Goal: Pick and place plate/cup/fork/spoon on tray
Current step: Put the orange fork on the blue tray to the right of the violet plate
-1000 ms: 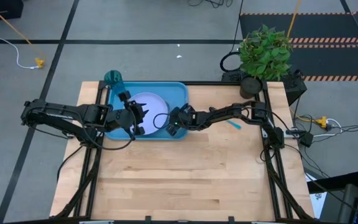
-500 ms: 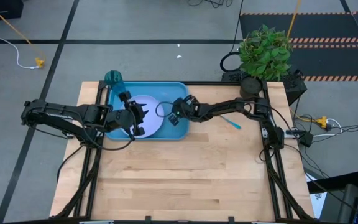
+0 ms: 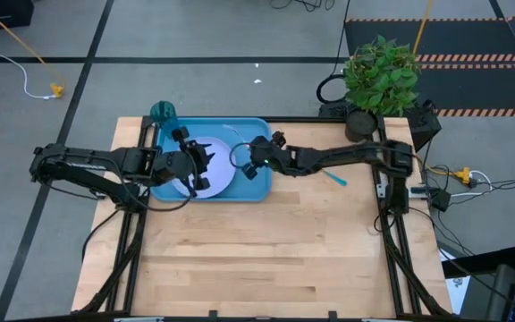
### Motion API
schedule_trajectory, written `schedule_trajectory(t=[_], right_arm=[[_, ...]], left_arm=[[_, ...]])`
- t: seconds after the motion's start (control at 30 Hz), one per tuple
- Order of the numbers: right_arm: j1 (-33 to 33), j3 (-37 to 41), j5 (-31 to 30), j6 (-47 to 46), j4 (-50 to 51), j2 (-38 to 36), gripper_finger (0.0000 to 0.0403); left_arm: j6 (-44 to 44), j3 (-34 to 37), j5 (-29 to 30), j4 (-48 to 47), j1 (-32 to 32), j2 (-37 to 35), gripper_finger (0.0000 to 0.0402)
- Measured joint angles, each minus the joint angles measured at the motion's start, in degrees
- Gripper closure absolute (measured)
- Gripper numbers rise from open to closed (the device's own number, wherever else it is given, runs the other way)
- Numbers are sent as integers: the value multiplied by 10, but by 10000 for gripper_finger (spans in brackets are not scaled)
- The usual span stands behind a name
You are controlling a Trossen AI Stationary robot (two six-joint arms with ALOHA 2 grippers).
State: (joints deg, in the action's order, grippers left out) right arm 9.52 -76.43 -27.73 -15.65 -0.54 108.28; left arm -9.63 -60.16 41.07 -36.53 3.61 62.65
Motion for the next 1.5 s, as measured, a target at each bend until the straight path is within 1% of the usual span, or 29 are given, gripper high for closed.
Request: schedule_trajectory(t=[0.07, 0.17, 0.3, 0.4, 0.47, 0.53, 0.6, 0.67, 0.73, 0.83, 1.07, 1.17, 1.3, 1.33, 1.4, 1.5], right_arm=[[-15, 35, -25, 17, -21, -42, 375], [-34, 105, -37, 32, -108, -107, 373], [-55, 208, -20, 43, -269, -181, 365], [-60, 268, -16, 83, -410, -218, 368], [-59, 292, 9, 107, -498, -240, 372], [-58, 307, 51, 118, -569, -252, 375], [-58, 312, 102, 120, -600, -253, 374], [-59, 314, 146, 119, -613, -247, 371], [-59, 314, 172, 118, -621, -242, 368], [-62, 314, 175, 118, -631, -232, 369], [-70, 314, 176, 119, -659, -230, 369], [-74, 314, 176, 125, -665, -230, 369], [-78, 314, 177, 130, -672, -230, 371], [-79, 314, 177, 131, -675, -230, 371], [-81, 314, 177, 134, -680, -230, 370], [-82, 313, 176, 134, -700, -222, 370]], left_arm=[[-9, 0, -18, 11, -9, 0, 275], [-34, 10, -71, 52, -22, 0, 275], [-104, 45, -165, 187, -39, 0, 275], [-133, 74, -240, 316, -57, 2, 275], [-124, 91, -287, 395, -68, 14, 275], [-99, 110, -328, 448, -77, 21, 275], [-71, 113, -371, 517, -82, 45, 275], [-44, 117, -406, 549, -85, 73, 274], [-25, 117, -417, 595, -83, 112, 274], [-18, 116, -420, 646, -79, 149, 274], [36, 112, -421, 710, -84, 185, 269], [50, 112, -421, 707, -92, 189, 249], [80, 112, -423, 725, -97, 201, 213], [87, 112, -428, 733, -97, 203, 205], [95, 110, -432, 779, -95, 221, 191], [100, 112, -455, 801, -95, 242, 180]])
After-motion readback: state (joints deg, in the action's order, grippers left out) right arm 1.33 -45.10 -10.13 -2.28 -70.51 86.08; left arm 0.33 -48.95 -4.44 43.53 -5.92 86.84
